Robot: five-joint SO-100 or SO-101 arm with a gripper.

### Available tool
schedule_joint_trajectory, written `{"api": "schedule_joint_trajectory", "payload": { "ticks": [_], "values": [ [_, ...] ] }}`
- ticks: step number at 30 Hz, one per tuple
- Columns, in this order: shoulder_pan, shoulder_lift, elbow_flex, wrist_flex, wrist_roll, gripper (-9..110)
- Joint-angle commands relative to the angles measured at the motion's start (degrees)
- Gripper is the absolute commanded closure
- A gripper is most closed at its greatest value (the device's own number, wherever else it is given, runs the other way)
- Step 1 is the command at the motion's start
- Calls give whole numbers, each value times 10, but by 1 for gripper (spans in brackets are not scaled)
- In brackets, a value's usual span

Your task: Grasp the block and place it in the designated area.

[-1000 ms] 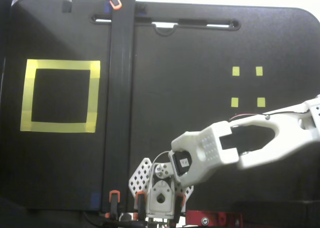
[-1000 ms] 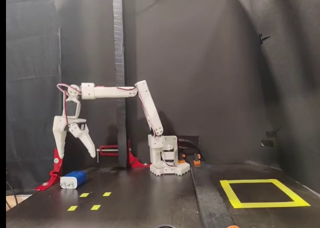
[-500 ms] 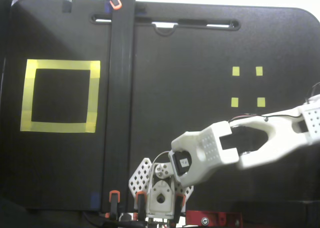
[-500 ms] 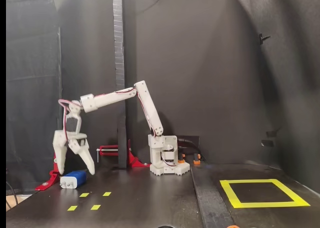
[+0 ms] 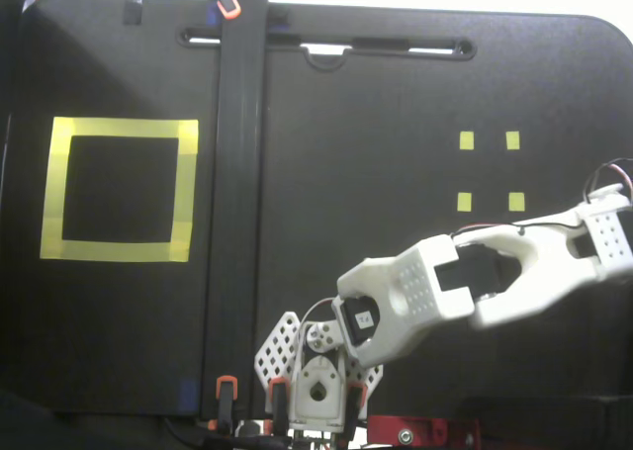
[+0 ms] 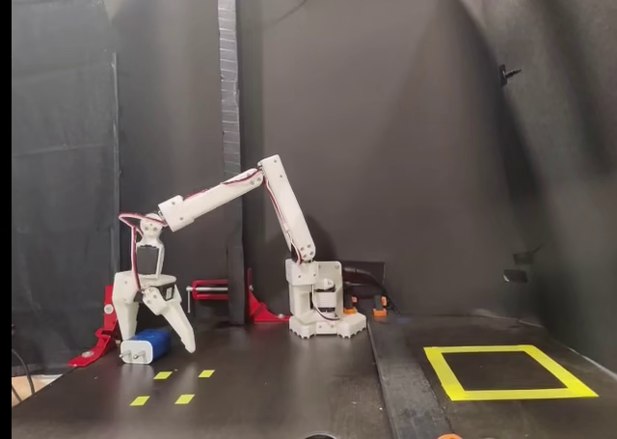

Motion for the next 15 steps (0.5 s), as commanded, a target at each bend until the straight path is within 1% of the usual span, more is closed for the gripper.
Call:
{"api": "schedule_joint_trajectory", "payload": {
  "ticks": [1, 5, 7, 9, 12, 15],
  "values": [
    [0, 1, 0, -4, -2, 56],
    [1, -7, 1, -12, -3, 57],
    [2, -14, 1, -20, -3, 61],
    [4, -20, 1, -28, -3, 69],
    [7, -25, 1, -35, -3, 77],
    [9, -25, 1, -36, -4, 79]
  ]
}}
